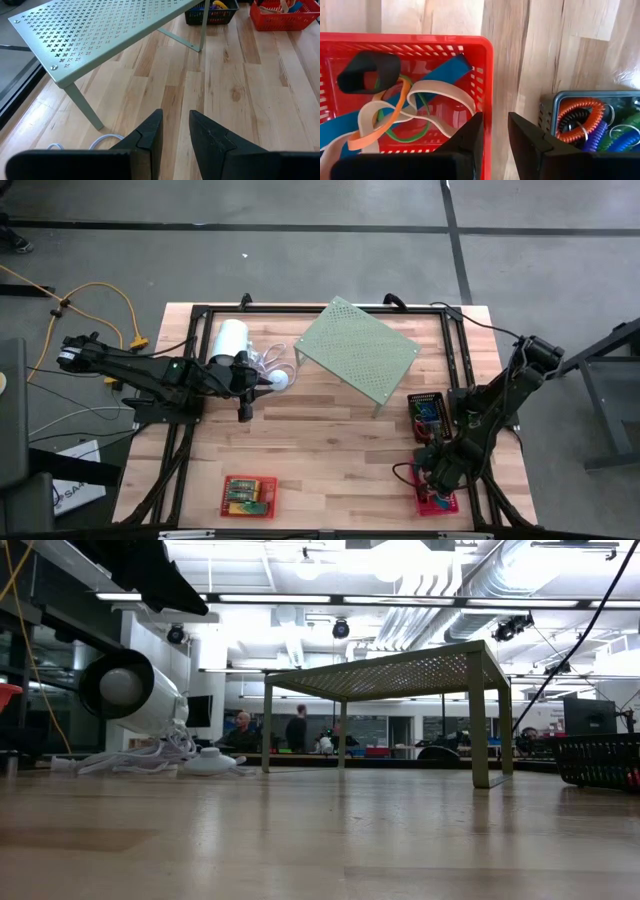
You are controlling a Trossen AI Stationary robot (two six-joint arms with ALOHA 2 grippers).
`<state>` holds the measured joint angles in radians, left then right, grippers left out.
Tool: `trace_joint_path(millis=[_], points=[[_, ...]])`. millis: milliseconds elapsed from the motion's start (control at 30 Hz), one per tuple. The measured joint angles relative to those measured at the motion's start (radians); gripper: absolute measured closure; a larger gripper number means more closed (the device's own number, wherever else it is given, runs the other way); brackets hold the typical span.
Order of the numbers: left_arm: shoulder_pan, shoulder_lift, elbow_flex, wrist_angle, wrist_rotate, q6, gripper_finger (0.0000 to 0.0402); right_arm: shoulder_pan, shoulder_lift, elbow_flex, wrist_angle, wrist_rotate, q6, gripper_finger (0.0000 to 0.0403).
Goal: Pick & Place Office Desk Supplies
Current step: Put the red bin into the shelf
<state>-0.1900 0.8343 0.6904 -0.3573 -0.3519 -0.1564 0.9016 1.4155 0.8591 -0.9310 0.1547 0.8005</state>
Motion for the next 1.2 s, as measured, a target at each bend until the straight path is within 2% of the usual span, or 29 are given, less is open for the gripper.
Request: trace_joint_path(millis=[500,833,1200], points=[[0.0,0.0,0.0,0.0,0.0,0.0,0.0313,0.0,0.002,-0.044,0.082,-0.006,0.037,0.0326],[0.0,0.0,0.0,0.0,0.0,0.0,0.0313,0.002,0.093,-0.044,0.112,-0.066,0.042,0.0326],[0.0,0.0,0.0,0.0,0.0,0.0,0.0313,0.002,0.103,-0.044,0.117,-0.086,0.045,0.0326]])
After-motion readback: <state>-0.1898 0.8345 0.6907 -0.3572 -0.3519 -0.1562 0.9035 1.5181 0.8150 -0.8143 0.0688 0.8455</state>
